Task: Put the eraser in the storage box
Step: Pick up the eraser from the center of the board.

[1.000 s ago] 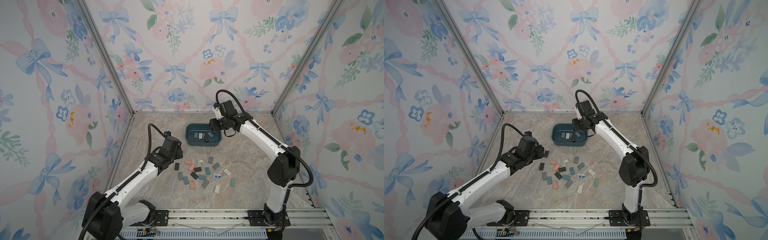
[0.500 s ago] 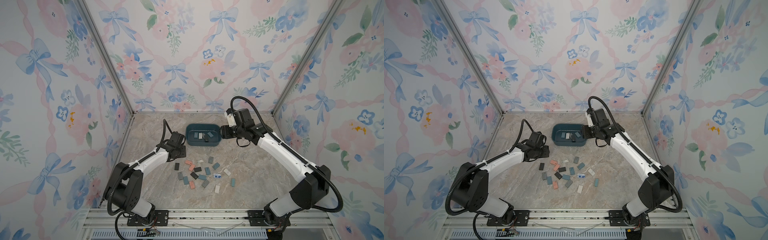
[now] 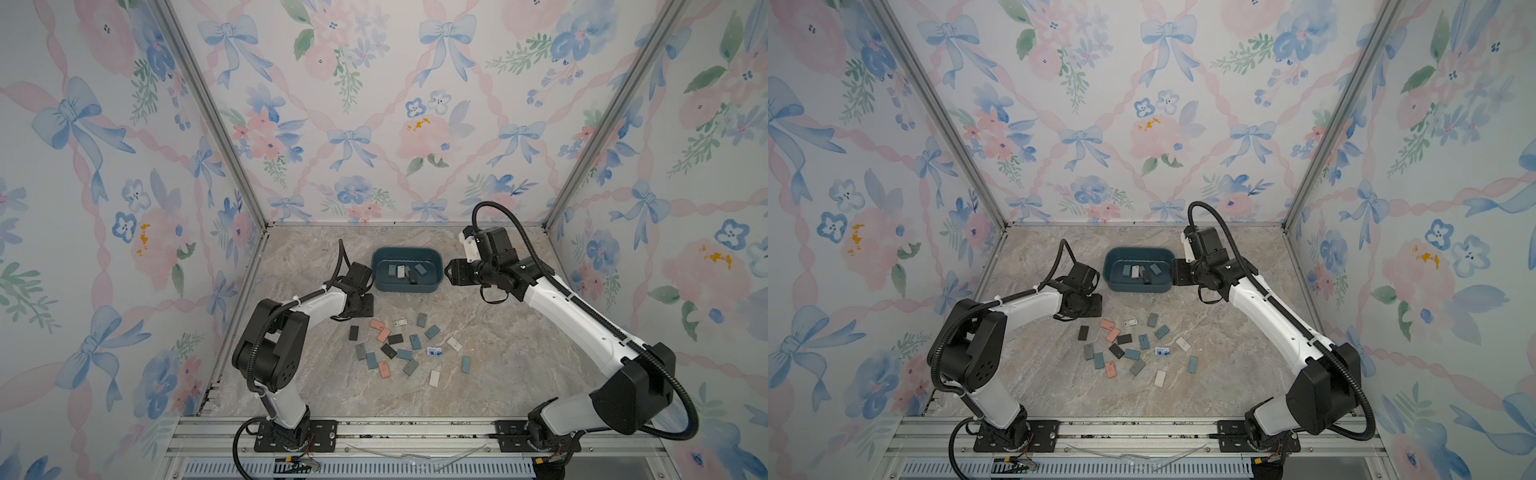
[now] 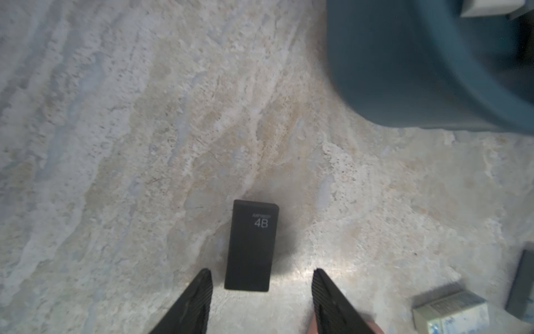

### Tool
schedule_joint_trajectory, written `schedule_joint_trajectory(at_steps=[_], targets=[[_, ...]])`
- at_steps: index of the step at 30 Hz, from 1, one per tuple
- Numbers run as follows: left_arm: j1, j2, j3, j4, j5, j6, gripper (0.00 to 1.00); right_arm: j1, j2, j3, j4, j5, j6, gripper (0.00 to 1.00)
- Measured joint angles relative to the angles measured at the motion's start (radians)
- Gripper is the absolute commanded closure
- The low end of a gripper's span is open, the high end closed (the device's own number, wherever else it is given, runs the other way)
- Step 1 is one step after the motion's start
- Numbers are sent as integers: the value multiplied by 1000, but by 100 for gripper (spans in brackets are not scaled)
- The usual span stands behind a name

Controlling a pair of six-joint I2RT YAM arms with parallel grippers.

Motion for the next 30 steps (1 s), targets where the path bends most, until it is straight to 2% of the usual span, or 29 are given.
schedule_joint_trajectory(at_steps=[9,17,30], targets=[[14,38,22,1,-1,17,44,-2,-2,-20,5,0,12,40],[14,55,39,4,-5,28,57,-2,-8,-23,6,0,15,40],[14,59,39,4,-24,33,70,-3,-16,-30,8,1,19,41]])
